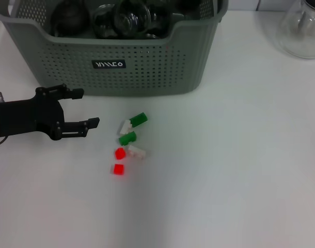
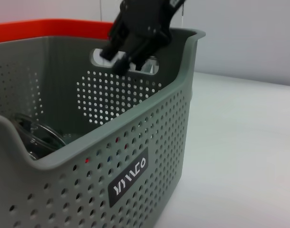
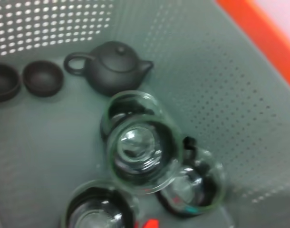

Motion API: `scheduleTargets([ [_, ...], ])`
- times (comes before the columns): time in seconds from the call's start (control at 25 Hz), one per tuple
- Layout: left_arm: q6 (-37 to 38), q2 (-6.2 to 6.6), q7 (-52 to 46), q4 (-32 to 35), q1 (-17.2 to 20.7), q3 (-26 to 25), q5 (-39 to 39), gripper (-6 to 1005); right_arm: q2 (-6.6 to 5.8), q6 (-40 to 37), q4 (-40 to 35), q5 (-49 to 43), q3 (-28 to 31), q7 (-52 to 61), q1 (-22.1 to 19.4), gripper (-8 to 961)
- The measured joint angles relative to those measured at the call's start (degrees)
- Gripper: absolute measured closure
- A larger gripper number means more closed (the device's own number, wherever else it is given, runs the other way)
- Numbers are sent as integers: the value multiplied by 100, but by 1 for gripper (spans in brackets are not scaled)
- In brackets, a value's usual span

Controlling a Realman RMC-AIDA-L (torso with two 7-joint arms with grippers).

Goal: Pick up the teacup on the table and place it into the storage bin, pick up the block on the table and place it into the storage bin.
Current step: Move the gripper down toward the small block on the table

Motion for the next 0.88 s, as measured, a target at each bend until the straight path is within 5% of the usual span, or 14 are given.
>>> scheduleTargets([
  [0.16, 12, 12, 2, 0, 17, -3, 0, 159, 16, -294, -1077, -22, -109, 193, -382, 558],
  [0.52, 52, 41, 7, 10, 74, -51, -1, 159, -5, -1210, -4907, 2327, -57, -180, -2226, 176],
  [0.6, 53, 43, 10, 13, 80, -54, -1, 159, -19, -1402, -5374, 3017, -5, -374, -2647, 88],
  [0.76, 53, 44, 10, 17, 92, -59, 0, 158, -33, -2216, -5639, 4374, 182, -905, -3295, 54],
  [0.88, 61, 44, 2, 34, 109, -65, 0, 158, -17, -2963, -5505, 4585, 151, -1082, -3582, 48],
])
